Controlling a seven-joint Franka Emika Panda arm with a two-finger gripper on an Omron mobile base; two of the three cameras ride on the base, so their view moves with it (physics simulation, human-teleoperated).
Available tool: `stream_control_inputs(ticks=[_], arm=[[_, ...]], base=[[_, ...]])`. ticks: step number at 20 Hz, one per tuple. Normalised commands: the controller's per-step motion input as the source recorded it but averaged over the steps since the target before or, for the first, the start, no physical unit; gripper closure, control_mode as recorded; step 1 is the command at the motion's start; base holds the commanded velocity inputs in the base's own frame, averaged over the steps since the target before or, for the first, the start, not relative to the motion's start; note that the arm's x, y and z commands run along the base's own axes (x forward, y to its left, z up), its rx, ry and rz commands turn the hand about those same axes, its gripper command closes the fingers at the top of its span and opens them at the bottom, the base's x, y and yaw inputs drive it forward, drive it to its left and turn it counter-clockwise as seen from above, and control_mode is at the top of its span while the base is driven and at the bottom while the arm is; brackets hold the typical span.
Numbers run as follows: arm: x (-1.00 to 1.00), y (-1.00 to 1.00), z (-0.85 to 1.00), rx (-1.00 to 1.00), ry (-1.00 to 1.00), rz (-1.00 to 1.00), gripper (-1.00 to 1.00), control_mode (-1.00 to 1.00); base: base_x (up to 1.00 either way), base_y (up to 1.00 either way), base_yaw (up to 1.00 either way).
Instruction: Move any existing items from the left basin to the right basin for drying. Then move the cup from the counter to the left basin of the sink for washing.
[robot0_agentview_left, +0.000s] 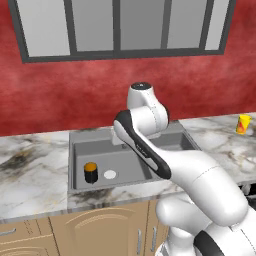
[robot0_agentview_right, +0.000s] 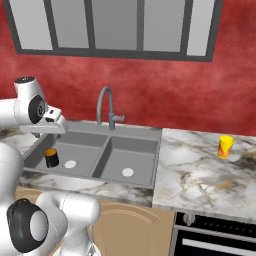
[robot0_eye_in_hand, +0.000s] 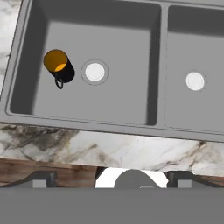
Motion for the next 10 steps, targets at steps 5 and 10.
stream_control_inputs(ticks=[5,10], arm=[[0.00,0.26,-0.24,0.00,0.09,0.00,-1.00,-1.00],[0.00,0.17,-0.27,0.00,0.06,-0.02,-1.00,-1.00]], base=[[0.00,0.00,0.00],[0.00,0.00,0.00]])
